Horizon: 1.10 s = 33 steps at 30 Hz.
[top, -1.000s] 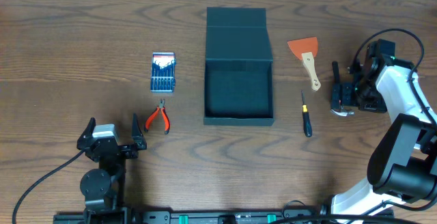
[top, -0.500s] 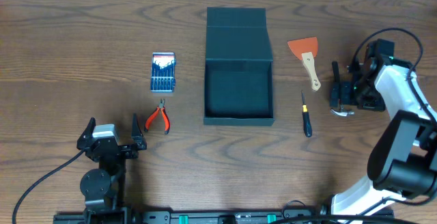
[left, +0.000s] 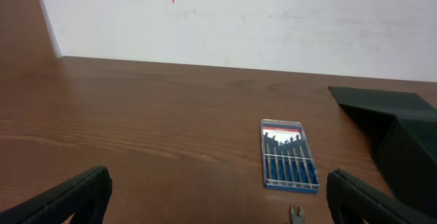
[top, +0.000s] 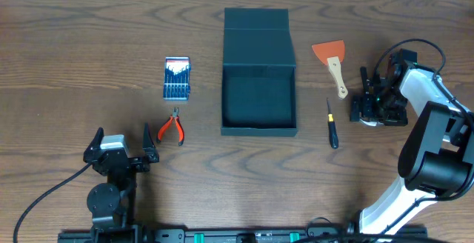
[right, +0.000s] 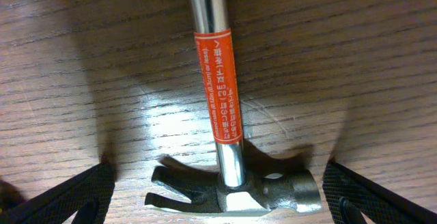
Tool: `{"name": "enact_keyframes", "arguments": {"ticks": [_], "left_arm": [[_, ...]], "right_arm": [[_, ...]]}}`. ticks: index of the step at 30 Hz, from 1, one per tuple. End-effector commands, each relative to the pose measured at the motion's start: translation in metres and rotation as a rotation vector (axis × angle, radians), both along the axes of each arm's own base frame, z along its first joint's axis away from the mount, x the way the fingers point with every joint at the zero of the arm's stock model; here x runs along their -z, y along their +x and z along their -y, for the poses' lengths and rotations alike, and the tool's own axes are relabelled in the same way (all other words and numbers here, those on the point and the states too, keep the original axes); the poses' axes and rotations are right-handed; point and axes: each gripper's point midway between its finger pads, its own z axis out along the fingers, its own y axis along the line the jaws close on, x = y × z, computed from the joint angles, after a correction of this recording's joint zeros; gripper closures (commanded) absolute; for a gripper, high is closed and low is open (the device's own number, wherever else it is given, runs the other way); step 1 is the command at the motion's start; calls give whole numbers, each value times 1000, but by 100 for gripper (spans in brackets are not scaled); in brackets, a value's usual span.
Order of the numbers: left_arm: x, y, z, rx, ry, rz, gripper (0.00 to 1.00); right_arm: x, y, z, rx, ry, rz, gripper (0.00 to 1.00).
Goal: Pack container
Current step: 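Lower the right gripper and grasp the hammer head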
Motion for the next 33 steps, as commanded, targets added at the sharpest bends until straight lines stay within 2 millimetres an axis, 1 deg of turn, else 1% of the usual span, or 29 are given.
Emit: {"name": "enact_keyframes", "arguments": {"ticks": [1, 8, 19, 26, 29, 33], "left_arm": [[14, -1, 3, 18, 13, -46, 1], [14, -1, 3, 18, 12, -46, 1], [14, -1, 3, 18, 12, -46, 1], [14, -1, 3, 18, 12, -46, 1], [14, -1, 3, 18, 12, -46, 1], [14, -1, 3, 18, 12, -46, 1]], "right_arm": [[18, -9, 3, -3, 4, -51, 1], [17, -13, 12, -7, -48, -75, 1], [18, -7, 13, -50, -51, -51, 1], [18, -7, 13, -51, -51, -52, 1], [17, -10, 13, -48, -48, -63, 2], [17, -13, 15, -16, -63, -76, 6]]}}
